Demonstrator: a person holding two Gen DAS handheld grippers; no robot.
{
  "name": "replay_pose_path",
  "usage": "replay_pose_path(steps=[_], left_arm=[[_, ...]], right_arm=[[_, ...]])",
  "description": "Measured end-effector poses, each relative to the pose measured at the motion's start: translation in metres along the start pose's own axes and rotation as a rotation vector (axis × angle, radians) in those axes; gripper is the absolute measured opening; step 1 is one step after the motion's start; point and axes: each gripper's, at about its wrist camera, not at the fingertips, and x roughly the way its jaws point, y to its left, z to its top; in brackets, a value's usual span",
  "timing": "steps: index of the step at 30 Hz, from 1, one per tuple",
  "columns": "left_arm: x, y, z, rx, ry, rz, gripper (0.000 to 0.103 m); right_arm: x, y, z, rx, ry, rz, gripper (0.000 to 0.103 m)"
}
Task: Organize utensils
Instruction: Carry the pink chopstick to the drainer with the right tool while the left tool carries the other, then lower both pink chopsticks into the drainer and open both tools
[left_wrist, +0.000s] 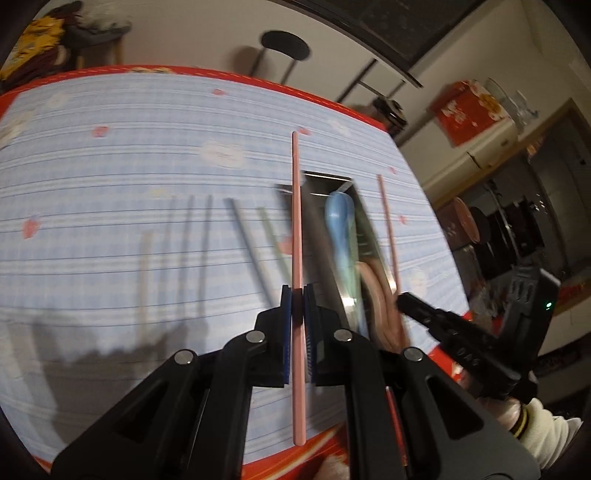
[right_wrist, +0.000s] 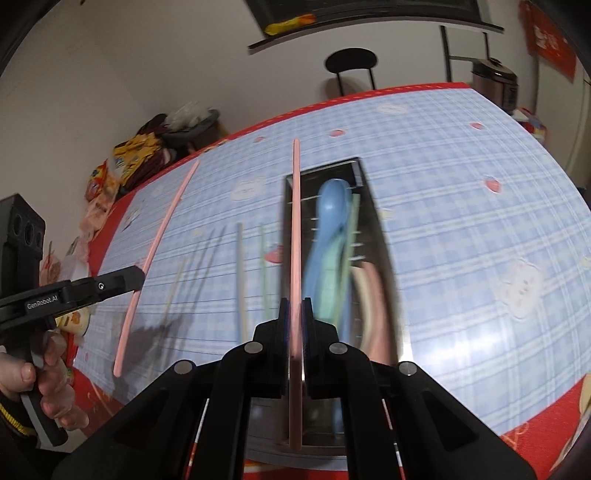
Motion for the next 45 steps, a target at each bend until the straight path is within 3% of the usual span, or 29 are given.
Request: replay_pose_path(steps=[6, 15, 37, 38, 43, 45], left_arm=[[0.046, -0.035, 0.005, -0.023, 0.072, -0.084, 0.010], [0.104, -0.054, 0.004, -0.108, 0.154, -0.118, 0.010], [0.143, -0.063, 0.004, -0.100, 0.236, -0.091, 0.009], [0.141, -0.067, 0.005, -0.088, 0.224, -0.084, 0.011], [0.109, -0.069, 0.017, -0.046, 0.105, -0.052, 0.038], [0.093, -0.065, 0.021, -0.035, 0.055, -0.012, 0.056]], right_arm=[[0.000, -0.028, -0.001, 0.065, 0.030, -0.011, 0.007], [0.012, -0.035, -0.003, 0.097, 0.081, 0.003, 0.007], [0.024, -0.052, 0.001, 0.140, 0.106, 0.010, 0.007], [0.025, -0.052, 0.001, 0.143, 0.108, 0.011, 0.007], [0.033, -0.050, 0.006, 0.147, 0.125, 0.012, 0.008], [0.035, -0.048, 0.008, 0.150, 0.127, 0.007, 0.009]])
